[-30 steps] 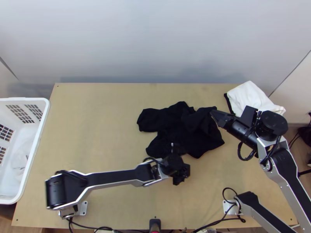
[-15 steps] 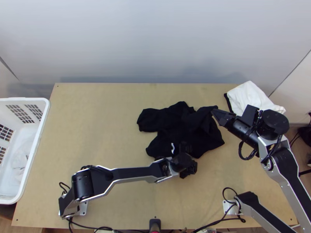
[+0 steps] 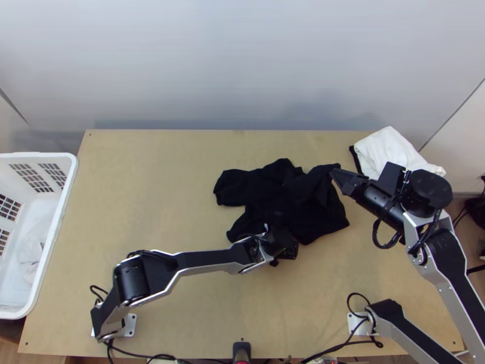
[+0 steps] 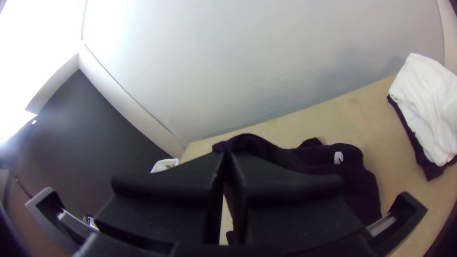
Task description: Fold the t-shirt
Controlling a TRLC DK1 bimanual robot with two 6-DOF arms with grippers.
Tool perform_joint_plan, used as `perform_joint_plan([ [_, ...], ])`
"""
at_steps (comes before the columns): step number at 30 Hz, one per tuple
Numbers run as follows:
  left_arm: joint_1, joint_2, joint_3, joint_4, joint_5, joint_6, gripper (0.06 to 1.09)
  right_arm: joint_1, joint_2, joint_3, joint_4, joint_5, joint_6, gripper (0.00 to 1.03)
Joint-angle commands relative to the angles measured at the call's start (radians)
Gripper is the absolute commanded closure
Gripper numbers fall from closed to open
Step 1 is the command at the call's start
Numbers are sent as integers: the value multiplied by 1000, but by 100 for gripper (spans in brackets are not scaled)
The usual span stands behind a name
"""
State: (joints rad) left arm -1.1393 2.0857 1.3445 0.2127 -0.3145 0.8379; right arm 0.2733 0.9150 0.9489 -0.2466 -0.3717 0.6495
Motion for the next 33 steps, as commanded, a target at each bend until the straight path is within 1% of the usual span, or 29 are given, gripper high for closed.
perform_joint_plan([
  [1, -13, -204, 21, -72, 18, -103, 105, -23, -2, 5, -2, -1, -13, 100],
  [3, -19, -300, 24, -99, 12, -122, 105, -42, 1, 17, 1, -1, -14, 100],
  [6, -16, -455, 33, -118, -28, -138, 105, -85, 12, 50, 7, -3, -14, 100],
  [11, 56, -682, 147, -279, -80, -184, 105, -141, 44, 108, 6, -27, -5, 100],
  [14, 161, -771, 271, -398, -80, -217, 105, -144, 58, 146, 4, -29, 4, 100],
  [17, 285, -832, 383, -458, -78, -230, 105, -144, 87, 202, -5, -32, 7, 100],
  [18, 343, -846, 418, -481, -67, -258, 105, -146, 101, 222, -8, -32, 7, 100],
  [20, 486, -863, 478, -559, -12, -342, 105, -157, 134, 278, -36, -35, 6, 100],
  [22, 682, -869, 486, -641, 77, -453, 105, -169, 176, 343, -71, -36, 2, 100],
  [24, 859, -878, 456, -746, 207, -577, 105, -183, 214, 403, -100, -42, 1, 100],
  [25, 937, -886, 413, -782, 284, -615, 105, -187, 231, 426, -103, -45, 1, 100],
  [26, 1004, -900, 352, -802, 347, -640, 100, -187, 245, 449, -111, -45, 1, 100],
  [27, 1050, -915, 271, -802, 387, -645, 85, -187, 260, 470, -115, -45, 1, 100],
  [28, 1079, -931, 196, -803, 405, -643, 59, -187, 271, 488, -114, -45, 4, 100],
  [29, 1101, -946, 119, -812, 419, -637, 27, -186, 283, 505, -115, -45, 6, 100],
  [30, 1116, -963, 50, -806, 423, -623, 9, -180, 294, 519, -115, -45, 9, 100],
  [33, 1124, -1009, -58, -843, 489, -592, 10, -161, 311, 545, -115, -45, 18, 100],
])
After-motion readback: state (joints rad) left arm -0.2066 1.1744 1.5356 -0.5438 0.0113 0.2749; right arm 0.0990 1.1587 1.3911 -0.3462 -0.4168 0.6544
